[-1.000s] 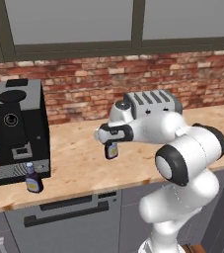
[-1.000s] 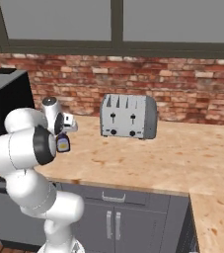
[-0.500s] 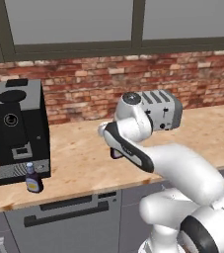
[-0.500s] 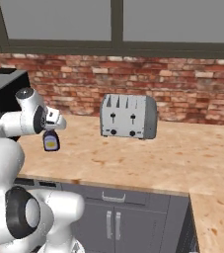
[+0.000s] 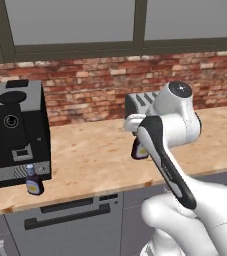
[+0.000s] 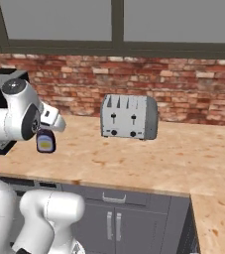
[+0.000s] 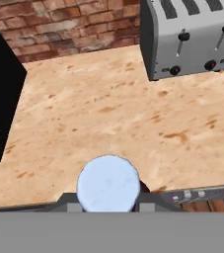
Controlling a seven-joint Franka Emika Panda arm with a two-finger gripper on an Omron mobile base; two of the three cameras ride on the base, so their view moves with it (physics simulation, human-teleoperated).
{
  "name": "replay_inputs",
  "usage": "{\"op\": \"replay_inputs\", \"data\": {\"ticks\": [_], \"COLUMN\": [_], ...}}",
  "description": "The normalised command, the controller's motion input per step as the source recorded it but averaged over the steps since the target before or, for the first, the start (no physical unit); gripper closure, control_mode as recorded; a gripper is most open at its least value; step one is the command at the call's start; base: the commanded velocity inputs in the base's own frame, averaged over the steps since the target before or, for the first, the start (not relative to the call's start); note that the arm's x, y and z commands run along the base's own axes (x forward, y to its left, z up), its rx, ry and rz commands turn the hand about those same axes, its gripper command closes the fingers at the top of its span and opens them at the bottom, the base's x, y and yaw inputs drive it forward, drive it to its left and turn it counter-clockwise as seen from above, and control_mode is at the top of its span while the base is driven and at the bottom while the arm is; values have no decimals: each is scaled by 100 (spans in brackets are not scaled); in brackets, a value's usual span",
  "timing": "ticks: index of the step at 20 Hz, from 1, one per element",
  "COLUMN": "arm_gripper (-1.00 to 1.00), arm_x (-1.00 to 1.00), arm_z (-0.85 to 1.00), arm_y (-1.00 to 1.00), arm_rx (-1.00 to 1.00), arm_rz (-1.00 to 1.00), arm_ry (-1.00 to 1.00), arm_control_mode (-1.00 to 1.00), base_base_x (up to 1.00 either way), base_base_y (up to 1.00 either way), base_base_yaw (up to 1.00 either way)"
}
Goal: Place the condiment bottle and condiment bottle from the counter to the top shelf of the fridge. If the existing items in the fridge are on the top shelf, move them to other shelves.
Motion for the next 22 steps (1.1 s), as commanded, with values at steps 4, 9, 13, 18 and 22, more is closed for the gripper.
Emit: {"op": "replay_inputs", "data": {"ticks": [4,9,13,18,22], "arm_gripper": [100,100,100,100,100], "arm_x": [-100,-100,-99,-20,0], "arm_z": [89,63,12,0,0], "arm_y": [-42,-23,0,-3,0], "arm_rx": [3,0,0,0,0], "arm_rz": [-6,-5,0,1,0], "arm_ry": [-2,-1,-10,-4,0], "arm_control_mode": [-100,-100,-100,100,100], "base_base_x": [0,0,0,-80,-100], "base_base_y": [0,0,0,-30,-48], "base_base_yaw": [0,0,0,22,52]}}
